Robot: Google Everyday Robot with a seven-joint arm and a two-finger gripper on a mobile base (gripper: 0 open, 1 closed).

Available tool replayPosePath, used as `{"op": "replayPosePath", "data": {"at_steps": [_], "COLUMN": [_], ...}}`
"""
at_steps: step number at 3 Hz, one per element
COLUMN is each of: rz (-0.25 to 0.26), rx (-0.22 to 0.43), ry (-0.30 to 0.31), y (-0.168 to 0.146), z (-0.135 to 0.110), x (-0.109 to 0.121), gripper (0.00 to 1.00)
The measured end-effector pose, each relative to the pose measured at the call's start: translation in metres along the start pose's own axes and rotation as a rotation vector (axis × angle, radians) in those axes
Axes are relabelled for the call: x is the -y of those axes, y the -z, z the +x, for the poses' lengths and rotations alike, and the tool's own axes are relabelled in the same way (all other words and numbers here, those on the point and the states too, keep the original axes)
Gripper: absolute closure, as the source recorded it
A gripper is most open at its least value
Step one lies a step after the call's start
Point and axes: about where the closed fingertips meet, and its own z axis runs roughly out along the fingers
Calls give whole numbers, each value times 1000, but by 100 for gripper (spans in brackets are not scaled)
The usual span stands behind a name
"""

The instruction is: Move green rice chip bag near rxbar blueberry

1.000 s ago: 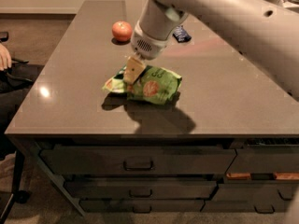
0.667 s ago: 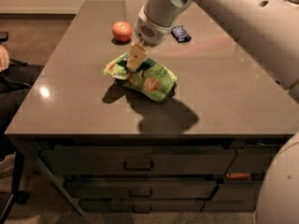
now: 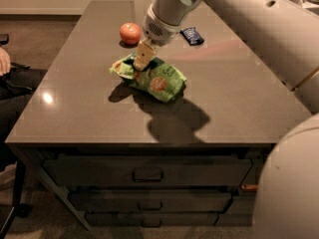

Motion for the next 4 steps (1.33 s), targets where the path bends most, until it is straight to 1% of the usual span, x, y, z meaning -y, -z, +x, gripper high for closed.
{"op": "replayPosePath", "data": {"at_steps": [1, 2, 3, 4], "rz": [62, 161, 237, 279], "rx": [26, 43, 37, 41], "ry": [-64, -127, -190, -229], "y": [3, 25, 38, 37], "z": [-5, 0, 19, 31], "x": [42, 90, 128, 155], "gripper": [100, 100, 100, 100]}}
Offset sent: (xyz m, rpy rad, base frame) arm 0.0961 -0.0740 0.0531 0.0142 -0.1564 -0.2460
